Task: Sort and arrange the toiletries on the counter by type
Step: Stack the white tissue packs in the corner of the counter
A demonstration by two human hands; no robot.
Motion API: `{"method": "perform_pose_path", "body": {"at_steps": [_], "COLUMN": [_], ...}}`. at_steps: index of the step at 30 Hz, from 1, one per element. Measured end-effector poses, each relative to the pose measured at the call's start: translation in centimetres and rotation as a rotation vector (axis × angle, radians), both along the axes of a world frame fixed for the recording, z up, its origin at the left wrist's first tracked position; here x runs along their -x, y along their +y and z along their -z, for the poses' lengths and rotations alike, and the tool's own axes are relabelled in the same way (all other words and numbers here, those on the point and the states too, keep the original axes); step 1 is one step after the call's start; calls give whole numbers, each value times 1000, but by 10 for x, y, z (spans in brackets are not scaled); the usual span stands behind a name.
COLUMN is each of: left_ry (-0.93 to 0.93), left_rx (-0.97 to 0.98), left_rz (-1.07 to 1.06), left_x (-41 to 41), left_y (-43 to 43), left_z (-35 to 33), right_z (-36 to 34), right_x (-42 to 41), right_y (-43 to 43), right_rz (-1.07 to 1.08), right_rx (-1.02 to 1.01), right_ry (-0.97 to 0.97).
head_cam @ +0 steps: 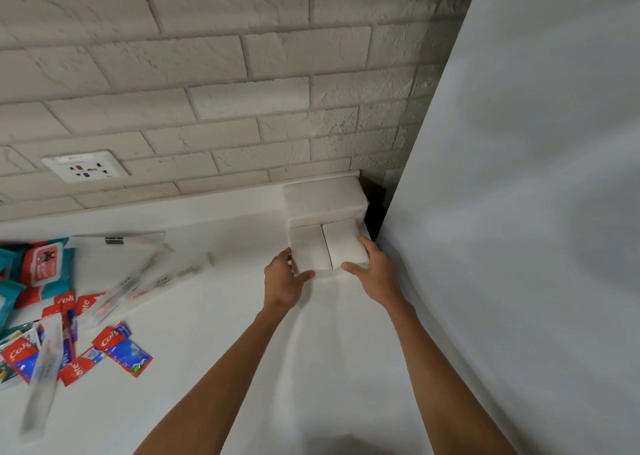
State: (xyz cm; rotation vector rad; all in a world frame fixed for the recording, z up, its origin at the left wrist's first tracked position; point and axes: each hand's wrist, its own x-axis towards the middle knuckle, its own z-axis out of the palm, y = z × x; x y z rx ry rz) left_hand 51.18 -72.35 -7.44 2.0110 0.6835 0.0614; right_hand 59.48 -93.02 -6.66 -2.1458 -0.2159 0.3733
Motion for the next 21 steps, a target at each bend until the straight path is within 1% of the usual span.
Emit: {"method": "perform_pose_path", "body": {"at_steps": [8, 15, 21], "left_ry": [22, 39, 69], "left_rx": [-16, -46, -98], "left_rz": [-9, 4, 65], "left_x": [-3, 0, 2], "left_y": [-3, -4, -4], "left_z": [1, -1, -12], "right_z": [-7, -12, -21], "right_x": [-3, 6, 6], "right_y": [3, 4, 9], "right_rz": [-40, -33, -48], "right_rx": [65, 105, 175], "right_ry": [-5, -4, 7]}}
